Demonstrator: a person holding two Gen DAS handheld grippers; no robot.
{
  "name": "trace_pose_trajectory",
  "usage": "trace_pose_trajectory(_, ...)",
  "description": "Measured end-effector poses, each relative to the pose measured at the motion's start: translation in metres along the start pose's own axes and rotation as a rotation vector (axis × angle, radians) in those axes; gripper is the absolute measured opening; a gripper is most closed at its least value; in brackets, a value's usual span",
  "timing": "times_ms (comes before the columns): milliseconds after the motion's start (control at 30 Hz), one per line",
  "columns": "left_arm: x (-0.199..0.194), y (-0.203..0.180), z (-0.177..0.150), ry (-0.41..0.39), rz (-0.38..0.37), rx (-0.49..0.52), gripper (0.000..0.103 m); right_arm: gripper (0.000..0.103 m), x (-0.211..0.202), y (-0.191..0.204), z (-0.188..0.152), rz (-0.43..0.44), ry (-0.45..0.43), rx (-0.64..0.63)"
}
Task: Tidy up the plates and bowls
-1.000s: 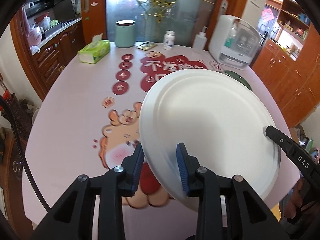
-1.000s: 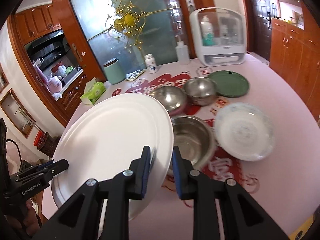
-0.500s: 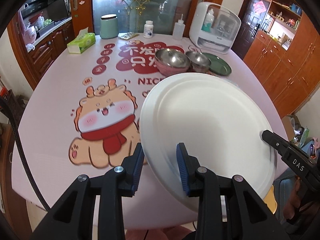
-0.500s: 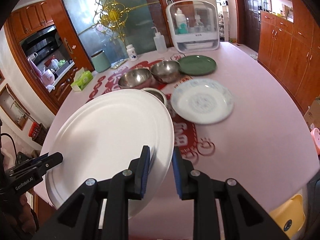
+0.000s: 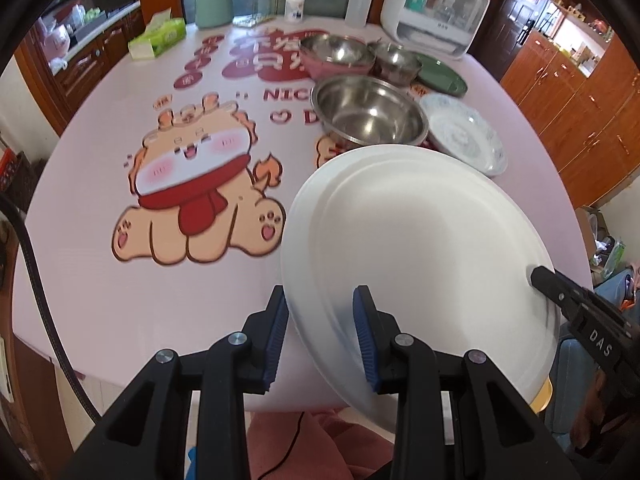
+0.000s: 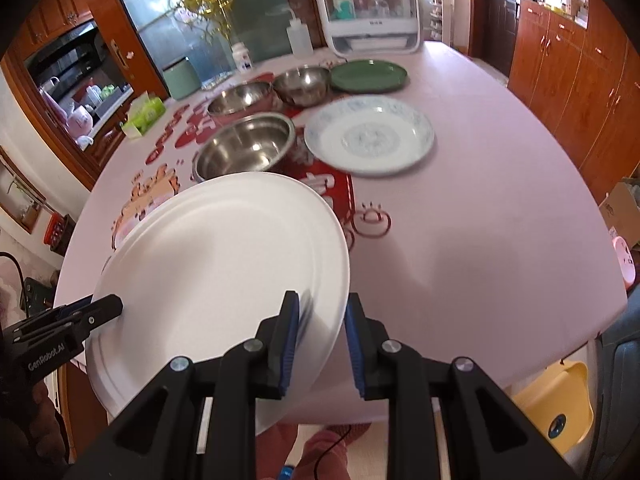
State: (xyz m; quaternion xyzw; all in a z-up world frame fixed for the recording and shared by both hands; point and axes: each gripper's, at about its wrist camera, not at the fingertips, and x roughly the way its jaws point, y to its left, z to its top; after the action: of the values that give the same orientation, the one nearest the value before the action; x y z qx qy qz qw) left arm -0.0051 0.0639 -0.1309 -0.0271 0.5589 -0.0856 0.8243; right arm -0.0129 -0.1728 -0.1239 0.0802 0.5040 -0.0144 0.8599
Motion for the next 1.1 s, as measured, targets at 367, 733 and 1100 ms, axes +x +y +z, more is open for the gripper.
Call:
trace_pose_trajectory(367, 0.032, -0.004, 0.004, 0.114, 0.001, -0.004, 0.031, 0.024, 0.038, -0.013, -0.011, -0.014, 0.157, 0.047)
trace_pose_trajectory(733, 0.05, 0.002, -0.005, 0.151, 0.067, -0.025, 0.031, 0.028, 0.069, -0.006, -0.016, 0.005, 0.213, 0.004)
trace_pose_trajectory(1100, 0.074, 0.009, 0.001, 0.178, 0.089, -0.046, 0.031, 0.03, 0.085, -0.001, -0.012, -0.005, 0.195, -0.024)
